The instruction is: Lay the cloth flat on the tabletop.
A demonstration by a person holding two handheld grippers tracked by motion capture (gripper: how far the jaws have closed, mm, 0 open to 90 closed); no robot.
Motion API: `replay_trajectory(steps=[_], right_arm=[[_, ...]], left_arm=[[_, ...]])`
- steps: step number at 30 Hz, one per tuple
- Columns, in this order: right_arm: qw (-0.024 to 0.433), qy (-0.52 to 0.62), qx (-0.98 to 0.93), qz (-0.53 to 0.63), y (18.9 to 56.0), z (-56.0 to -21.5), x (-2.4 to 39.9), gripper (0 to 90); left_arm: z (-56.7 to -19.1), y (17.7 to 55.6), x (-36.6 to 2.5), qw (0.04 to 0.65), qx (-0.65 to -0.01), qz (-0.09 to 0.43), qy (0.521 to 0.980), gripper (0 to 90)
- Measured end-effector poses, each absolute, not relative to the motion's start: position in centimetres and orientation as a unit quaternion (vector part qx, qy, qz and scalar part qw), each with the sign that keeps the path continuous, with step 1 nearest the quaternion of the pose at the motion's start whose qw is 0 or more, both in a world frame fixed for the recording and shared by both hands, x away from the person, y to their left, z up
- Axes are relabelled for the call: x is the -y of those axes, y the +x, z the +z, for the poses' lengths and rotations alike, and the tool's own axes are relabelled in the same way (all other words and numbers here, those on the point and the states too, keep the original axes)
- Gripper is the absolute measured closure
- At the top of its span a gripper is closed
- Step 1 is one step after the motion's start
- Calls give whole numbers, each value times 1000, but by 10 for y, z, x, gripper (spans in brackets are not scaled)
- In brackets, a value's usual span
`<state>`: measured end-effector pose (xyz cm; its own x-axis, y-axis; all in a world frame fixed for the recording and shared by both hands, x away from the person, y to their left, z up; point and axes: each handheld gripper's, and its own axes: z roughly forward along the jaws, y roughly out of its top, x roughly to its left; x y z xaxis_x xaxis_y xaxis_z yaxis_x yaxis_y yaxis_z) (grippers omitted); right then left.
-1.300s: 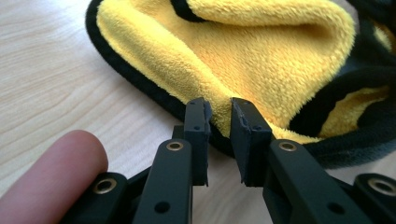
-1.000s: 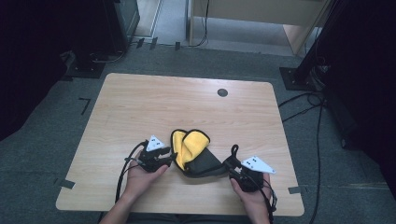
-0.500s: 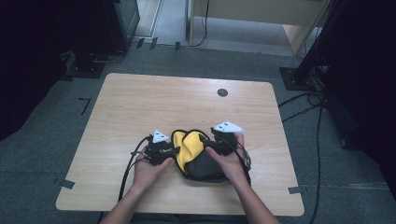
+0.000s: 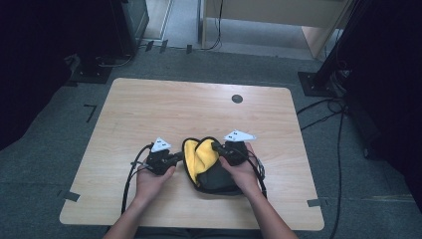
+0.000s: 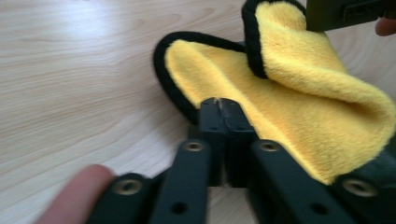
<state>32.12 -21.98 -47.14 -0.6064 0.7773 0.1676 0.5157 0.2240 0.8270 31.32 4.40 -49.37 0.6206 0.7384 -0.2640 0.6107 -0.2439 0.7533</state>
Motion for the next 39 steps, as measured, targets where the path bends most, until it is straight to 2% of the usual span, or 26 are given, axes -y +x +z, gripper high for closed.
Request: replay_trajectory(steps=[4,6,7,9,12,13,20,30,38,39], right_arm=[[156,400,-764,481,313,-460,219,900],[161,388,-761,495,310,-454,219,900],[160,380,-761,501,308,-452,218,900],[164,371,-761,506,306,-449,217,900],[174,368,-759,508,303,-446,217,900],[177,370,-757,509,303,-445,218,900],[197,386,-738,518,303,-435,233,900],[241,414,-702,527,316,-415,251,900],[248,457,-681,516,342,-431,261,900],[262,465,-679,504,347,-434,260,879]], left_arm=[[-497,317,-35,440,-450,55,775,496],[-499,318,-29,433,-449,47,780,436],[-501,317,-26,430,-447,48,783,441],[-502,315,-22,421,-437,52,793,516],[-499,308,-18,421,-414,78,804,805],[-498,307,-19,420,-409,82,806,835],[-491,309,-36,428,-406,92,802,871],[-480,320,-83,426,-448,127,776,875],[-484,330,-114,410,-494,155,750,875],[-486,332,-115,405,-502,160,747,874]])
